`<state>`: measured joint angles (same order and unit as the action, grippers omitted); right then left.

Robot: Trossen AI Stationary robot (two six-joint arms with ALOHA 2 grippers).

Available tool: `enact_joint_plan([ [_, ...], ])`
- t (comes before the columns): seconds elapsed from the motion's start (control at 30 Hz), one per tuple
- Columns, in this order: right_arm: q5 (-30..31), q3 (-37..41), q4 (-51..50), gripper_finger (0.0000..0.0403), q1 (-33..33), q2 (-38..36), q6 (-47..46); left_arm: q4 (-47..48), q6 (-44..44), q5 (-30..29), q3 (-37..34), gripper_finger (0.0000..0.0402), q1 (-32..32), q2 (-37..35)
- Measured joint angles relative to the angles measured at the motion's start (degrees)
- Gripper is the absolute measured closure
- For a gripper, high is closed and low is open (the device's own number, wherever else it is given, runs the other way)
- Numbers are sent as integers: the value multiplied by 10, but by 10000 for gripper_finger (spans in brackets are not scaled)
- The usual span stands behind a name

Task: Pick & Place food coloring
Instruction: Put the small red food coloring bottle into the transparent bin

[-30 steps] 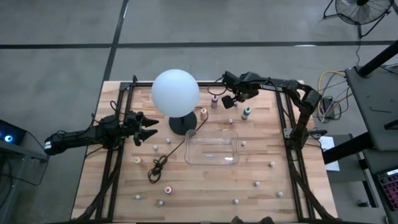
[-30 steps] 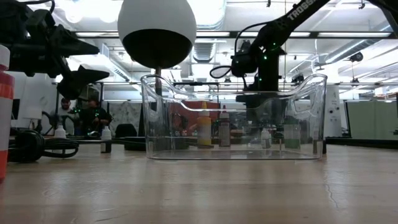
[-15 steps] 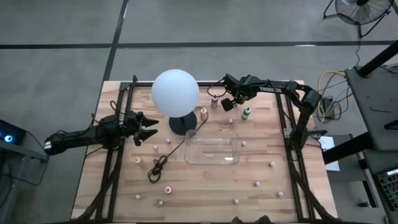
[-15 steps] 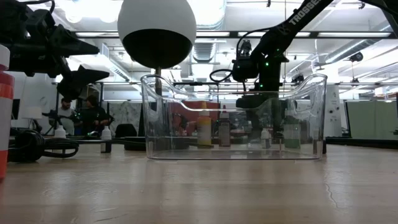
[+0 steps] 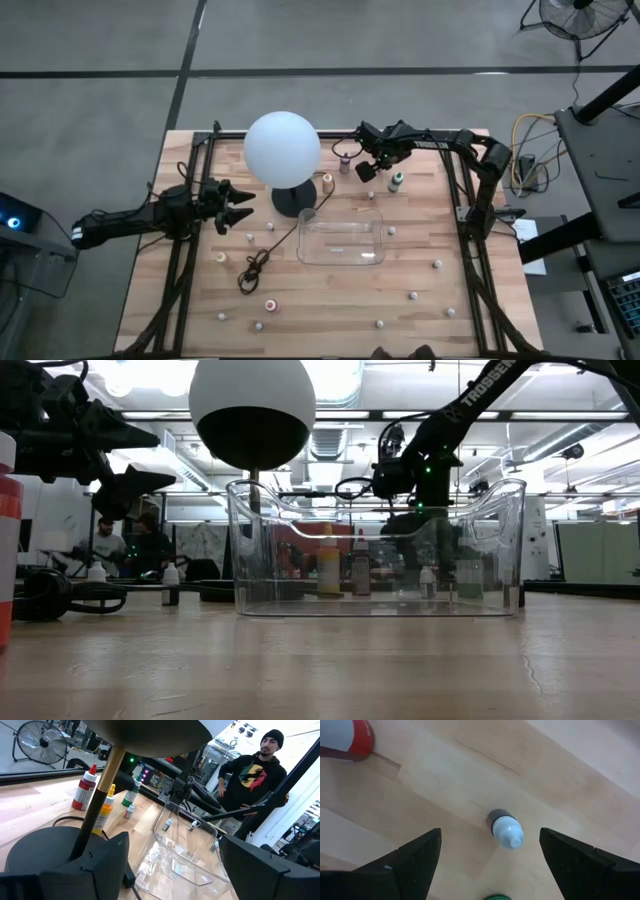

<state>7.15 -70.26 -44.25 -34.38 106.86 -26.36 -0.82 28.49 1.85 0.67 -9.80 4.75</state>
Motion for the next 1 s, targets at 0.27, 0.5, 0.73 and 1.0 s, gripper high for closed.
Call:
enact_joint_plan([
  [0.27,1,-1,2,78,-2,-1,7,0,0,0,0,122,0,0],
  [0.5,1,-1,10,135,-2,-1,13,0,0,0,0,122,0,0],
  [0.73,-1,-1,12,199,-2,-2,13,0,0,0,0,122,0,0],
  [1.0,-2,-1,12,246,-2,-2,13,0,0,0,0,122,0,0],
])
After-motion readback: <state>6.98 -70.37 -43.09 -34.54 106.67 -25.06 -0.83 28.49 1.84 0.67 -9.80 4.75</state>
